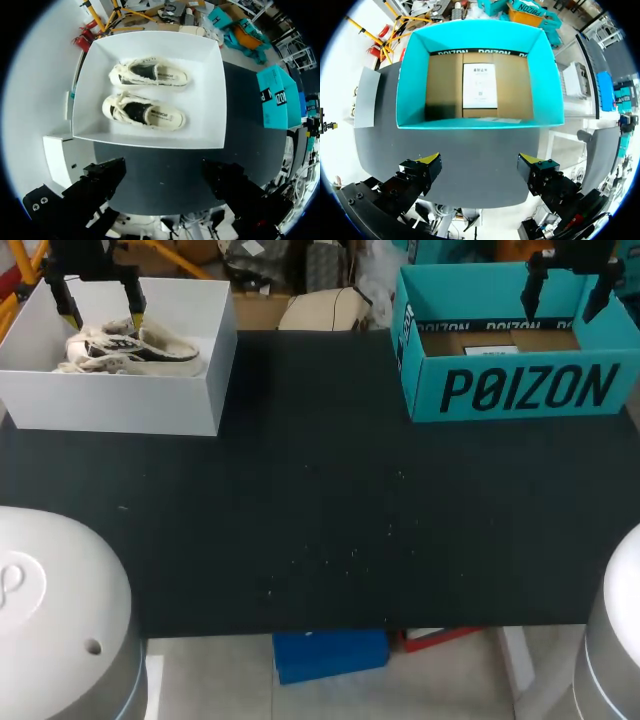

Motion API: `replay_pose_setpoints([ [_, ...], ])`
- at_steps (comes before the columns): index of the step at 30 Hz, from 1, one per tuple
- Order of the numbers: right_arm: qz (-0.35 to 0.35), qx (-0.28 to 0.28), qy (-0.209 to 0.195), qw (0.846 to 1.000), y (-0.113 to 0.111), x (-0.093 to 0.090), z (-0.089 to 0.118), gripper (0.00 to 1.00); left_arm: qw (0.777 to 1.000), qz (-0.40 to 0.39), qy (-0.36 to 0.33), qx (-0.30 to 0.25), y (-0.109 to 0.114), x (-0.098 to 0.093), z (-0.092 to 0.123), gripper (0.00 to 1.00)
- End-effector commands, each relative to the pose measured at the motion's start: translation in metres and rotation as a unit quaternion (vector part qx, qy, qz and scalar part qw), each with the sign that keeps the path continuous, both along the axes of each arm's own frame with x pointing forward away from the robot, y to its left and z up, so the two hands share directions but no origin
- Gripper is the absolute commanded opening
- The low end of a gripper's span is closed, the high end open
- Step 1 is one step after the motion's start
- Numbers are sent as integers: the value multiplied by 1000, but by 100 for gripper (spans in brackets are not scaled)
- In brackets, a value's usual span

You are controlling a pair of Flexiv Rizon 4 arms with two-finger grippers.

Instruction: Take the shoe out of the shoebox, open the shoe tongue, remove and reinsert the insole, then place the shoe into the shoebox

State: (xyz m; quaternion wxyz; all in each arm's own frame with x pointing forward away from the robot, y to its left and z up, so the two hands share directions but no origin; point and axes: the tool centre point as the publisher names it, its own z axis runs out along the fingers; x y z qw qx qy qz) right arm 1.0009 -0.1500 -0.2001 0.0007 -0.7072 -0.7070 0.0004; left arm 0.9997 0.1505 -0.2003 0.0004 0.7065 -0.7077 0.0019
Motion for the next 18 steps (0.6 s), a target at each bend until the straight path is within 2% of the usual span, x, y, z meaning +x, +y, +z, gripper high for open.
replay_pose_setpoints([
  [1,0,0,0,1000,0,0,0,100,998,-56,-8,-4,-2,-1,1,100],
  [3,0,0,0,1000,0,0,0,100,989,-144,-27,2,-4,-4,4,100],
  [4,0,0,0,1000,0,0,0,100,987,-149,-45,31,-4,-3,5,100],
  [16,0,0,0,1000,0,0,0,100,987,-149,-45,31,-4,-3,5,100],
  [18,0,0,0,1000,0,0,0,100,961,-265,-71,47,-11,4,11,100],
])
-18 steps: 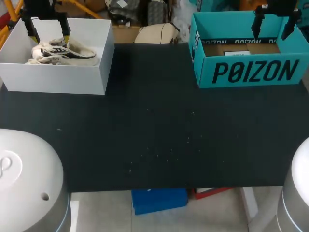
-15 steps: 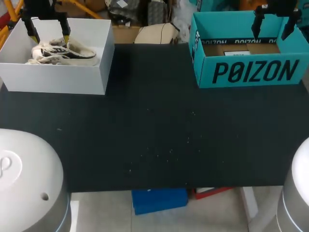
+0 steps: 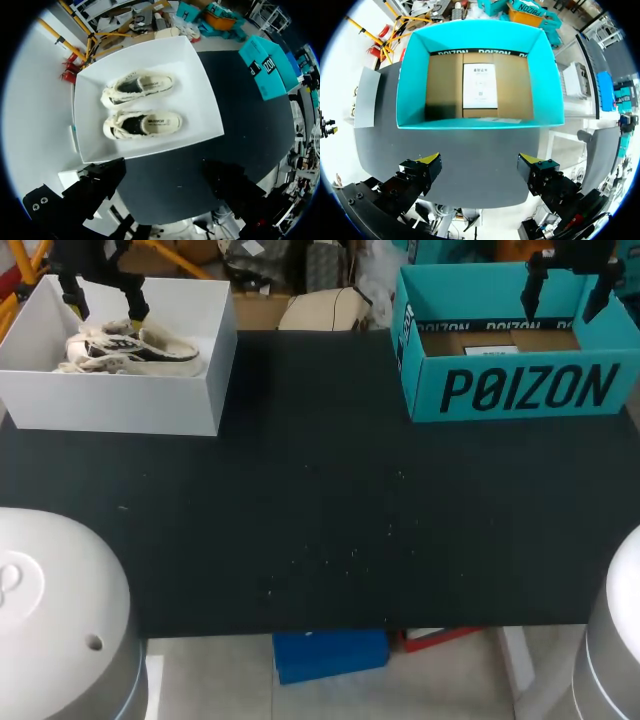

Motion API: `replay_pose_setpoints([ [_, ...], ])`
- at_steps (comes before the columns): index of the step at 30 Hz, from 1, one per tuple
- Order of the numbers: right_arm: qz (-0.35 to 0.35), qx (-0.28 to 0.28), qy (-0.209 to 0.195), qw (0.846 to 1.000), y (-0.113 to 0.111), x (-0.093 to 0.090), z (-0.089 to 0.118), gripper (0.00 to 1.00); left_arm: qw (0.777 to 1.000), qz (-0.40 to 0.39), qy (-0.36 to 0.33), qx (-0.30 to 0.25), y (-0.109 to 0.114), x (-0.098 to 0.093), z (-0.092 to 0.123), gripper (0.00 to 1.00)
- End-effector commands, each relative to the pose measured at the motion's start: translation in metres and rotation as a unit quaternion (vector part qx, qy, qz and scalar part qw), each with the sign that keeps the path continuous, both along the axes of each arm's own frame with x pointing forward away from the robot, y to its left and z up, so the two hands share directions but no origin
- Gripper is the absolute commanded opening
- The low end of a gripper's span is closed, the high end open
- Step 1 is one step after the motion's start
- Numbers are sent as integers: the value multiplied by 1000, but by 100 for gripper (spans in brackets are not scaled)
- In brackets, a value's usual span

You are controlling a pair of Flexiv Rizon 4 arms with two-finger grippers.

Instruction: Take the shoe out of the shoebox, open the shoe tongue, remove and reinsert the insole, then place the shoe into the shoebox

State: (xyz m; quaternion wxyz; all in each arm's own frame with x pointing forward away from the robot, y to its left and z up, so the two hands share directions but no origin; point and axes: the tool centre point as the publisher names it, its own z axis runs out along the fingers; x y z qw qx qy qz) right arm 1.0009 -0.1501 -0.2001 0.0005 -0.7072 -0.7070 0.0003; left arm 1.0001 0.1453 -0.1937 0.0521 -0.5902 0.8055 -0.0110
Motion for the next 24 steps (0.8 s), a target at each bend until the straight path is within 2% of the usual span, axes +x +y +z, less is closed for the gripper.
replay_pose_setpoints([
  [1,0,0,0,1000,0,0,0,100,984,-176,-12,5,-10,6,4,100],
  [3,0,0,0,1000,0,0,0,100,963,-266,-38,36,-15,10,10,100],
  [4,0,0,0,1000,0,0,0,100,944,-326,-41,37,-19,11,13,100],
  [5,0,0,0,1000,0,0,0,100,916,-398,-49,29,-22,12,18,100],
  [7,0,0,0,1000,0,0,0,100,870,-486,-65,45,-26,11,22,100],
  [8,0,0,0,1000,0,0,0,100,835,-544,-76,40,-27,10,23,100],
  [10,0,0,0,1000,0,0,0,100,794,-598,-98,41,-27,11,25,100],
  [24,0,0,0,1000,0,0,0,100,794,-598,-98,41,-27,11,25,100],
])
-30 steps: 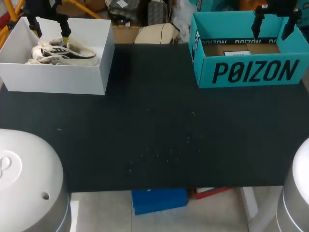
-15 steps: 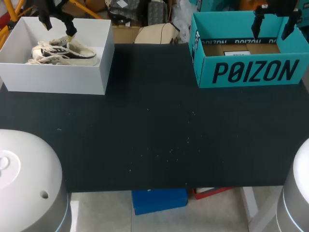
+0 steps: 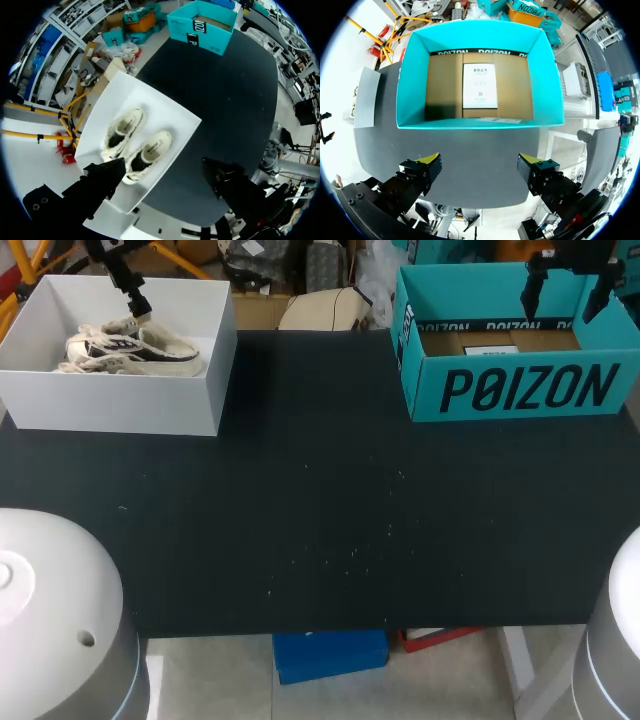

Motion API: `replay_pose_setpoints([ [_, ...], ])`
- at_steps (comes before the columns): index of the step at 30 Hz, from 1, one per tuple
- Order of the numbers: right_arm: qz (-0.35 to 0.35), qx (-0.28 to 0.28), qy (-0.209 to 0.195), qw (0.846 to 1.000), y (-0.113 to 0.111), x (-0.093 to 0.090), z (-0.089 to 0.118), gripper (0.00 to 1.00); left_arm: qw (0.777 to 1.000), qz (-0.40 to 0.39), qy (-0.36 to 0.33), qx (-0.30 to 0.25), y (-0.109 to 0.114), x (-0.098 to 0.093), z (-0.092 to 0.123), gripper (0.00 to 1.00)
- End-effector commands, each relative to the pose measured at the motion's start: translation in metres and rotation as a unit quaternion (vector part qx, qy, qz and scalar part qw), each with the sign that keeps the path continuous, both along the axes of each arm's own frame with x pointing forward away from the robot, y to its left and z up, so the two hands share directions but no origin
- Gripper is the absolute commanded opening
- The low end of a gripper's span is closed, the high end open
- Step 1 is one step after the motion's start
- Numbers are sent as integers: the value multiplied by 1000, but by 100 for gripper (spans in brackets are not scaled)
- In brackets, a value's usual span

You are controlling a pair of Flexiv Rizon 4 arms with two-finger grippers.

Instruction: Take the shoe out of the shoebox, open the shoe tongue, remove and reinsert the insole, then place the shoe into the shoebox

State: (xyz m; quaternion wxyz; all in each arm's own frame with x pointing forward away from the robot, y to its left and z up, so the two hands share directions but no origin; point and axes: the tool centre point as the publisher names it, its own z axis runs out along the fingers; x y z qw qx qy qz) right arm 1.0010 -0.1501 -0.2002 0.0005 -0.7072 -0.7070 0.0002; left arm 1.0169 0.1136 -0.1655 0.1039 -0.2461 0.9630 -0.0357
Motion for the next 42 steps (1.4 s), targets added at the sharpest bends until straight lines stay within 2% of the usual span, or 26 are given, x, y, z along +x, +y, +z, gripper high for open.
replay_pose_setpoints([
  [1,0,0,0,1000,0,0,0,100,959,-278,-45,15,6,-4,-5,100],
  [3,0,0,0,1000,0,0,0,100,959,-280,-42,-1,13,0,-7,100],
  [4,0,0,0,1000,0,0,0,100,957,-287,-29,-14,18,4,-9,47],
  [5,0,0,0,1000,0,0,0,100,957,-288,-28,-10,22,7,-11,40],
  [7,0,0,0,1000,0,0,0,100,956,-291,-16,-29,30,12,-14,47],
  [9,0,0,0,1000,0,0,0,100,955,-294,-9,-35,35,16,-19,43],
  [14,0,0,0,1000,0,0,0,100,948,-314,20,-43,44,24,-37,56],
  [15,0,0,0,1000,0,0,0,100,949,-311,20,-47,47,26,-39,55],
  [21,0,0,0,1000,0,0,0,100,951,-306,43,-23,61,38,-60,64],
  [24,0,0,0,1000,0,0,0,100,953,-297,58,-5,67,44,-69,75],
  [35,0,0,0,1000,0,0,0,100,954,-290,81,-3,74,57,-110,70],
  [37,0,0,0,1000,0,0,0,100,954,-288,84,6,77,61,-119,65],
  [39,0,0,0,1000,0,0,0,100,955,-284,84,12,81,65,-125,55],
  [41,0,0,0,1000,0,0,0,100,954,-285,86,21,83,69,-132,54],
  [42,0,0,0,1000,0,0,0,100,955,-283,84,23,84,71,-135,58],
])
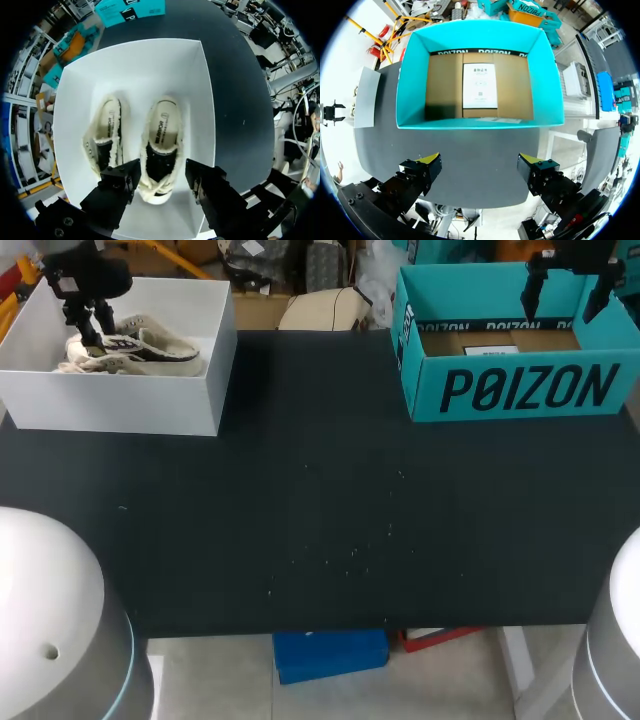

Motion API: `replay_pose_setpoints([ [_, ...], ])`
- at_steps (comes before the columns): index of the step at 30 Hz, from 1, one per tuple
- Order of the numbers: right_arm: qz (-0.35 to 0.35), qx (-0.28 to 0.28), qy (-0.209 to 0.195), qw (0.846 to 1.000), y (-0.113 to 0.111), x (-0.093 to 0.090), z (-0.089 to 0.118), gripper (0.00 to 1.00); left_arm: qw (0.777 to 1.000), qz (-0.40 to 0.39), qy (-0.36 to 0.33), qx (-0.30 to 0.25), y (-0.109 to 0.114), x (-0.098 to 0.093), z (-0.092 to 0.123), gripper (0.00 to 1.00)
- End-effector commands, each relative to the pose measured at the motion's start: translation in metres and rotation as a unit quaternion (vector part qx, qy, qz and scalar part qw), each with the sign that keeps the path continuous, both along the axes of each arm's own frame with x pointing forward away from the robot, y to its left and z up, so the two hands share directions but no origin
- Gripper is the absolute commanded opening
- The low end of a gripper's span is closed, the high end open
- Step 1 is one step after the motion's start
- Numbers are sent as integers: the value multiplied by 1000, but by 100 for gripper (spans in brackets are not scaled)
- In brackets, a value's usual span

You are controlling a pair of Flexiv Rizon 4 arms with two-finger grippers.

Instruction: Take the shoe out of the shoebox, open the shoe tongue, remove and reinsert the insole, then place the shoe into the shoebox

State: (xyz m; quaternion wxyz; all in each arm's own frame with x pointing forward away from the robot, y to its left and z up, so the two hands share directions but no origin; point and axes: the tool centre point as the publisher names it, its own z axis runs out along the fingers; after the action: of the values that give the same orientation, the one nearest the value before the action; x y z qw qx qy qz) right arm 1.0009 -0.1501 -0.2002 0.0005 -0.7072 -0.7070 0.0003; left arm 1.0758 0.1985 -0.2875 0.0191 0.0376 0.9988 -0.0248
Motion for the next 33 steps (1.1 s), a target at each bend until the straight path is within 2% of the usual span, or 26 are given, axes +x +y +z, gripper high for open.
replay_pose_setpoints([
  [1,0,0,0,1000,0,0,0,100,1000,1,5,8,1,15,-17,63],
  [5,0,0,0,1000,0,0,0,100,1000,2,8,15,4,25,-31,65],
  [10,0,0,0,1000,0,0,0,100,1000,-5,7,18,1,37,-46,61],
  [14,0,0,0,1000,0,0,0,100,1000,-8,9,18,-2,46,-60,44],
  [27,0,0,0,1000,0,0,0,100,999,-17,20,27,-7,63,-105,43],
  [33,0,0,0,1000,0,0,0,100,999,-23,29,30,-9,61,-114,36],
])
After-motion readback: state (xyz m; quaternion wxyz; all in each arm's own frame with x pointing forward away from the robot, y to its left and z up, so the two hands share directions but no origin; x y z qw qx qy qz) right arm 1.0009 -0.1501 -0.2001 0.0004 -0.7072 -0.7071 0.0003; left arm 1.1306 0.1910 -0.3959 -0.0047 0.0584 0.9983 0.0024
